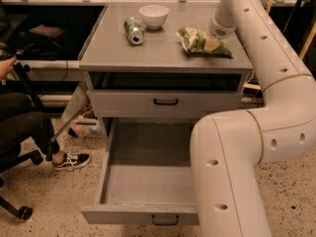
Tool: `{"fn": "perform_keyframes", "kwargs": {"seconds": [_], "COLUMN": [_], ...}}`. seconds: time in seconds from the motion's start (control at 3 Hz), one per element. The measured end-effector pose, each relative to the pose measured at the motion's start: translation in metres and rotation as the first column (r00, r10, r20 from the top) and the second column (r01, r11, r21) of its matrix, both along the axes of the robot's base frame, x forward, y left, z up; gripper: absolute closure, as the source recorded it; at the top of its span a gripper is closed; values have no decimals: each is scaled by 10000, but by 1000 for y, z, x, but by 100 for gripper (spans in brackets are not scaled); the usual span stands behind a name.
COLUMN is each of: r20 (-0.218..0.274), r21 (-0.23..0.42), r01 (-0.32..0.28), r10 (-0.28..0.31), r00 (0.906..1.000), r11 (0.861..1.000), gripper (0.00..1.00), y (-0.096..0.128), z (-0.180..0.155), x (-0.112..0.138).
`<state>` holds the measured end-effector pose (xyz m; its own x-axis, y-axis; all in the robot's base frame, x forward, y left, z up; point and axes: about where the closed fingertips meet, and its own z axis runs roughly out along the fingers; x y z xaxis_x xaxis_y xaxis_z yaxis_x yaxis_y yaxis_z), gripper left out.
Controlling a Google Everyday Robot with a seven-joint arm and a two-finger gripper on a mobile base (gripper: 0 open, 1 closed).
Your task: Place green jalapeno chip bag into middle drawer
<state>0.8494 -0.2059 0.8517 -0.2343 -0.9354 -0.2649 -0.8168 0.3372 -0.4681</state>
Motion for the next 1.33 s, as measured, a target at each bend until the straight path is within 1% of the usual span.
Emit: {"fn": "perform_keyframes", "kwargs": {"seconds": [0.33, 0.67, 1.0, 1.33], "r20": [21, -11, -78, 995], "r21": [31, 628, 1741, 3033], "r01": [45, 292, 302, 454], "r10": [-45, -292, -293, -791], "r00": [10000, 9996, 9995, 9919], "r11": [10000, 9976, 9843, 9518], "gripper": [100, 100, 100, 100], "y": [-3, -32, -69, -111], "z": [2, 42, 94, 154], "x": [-1, -37, -103, -166]}}
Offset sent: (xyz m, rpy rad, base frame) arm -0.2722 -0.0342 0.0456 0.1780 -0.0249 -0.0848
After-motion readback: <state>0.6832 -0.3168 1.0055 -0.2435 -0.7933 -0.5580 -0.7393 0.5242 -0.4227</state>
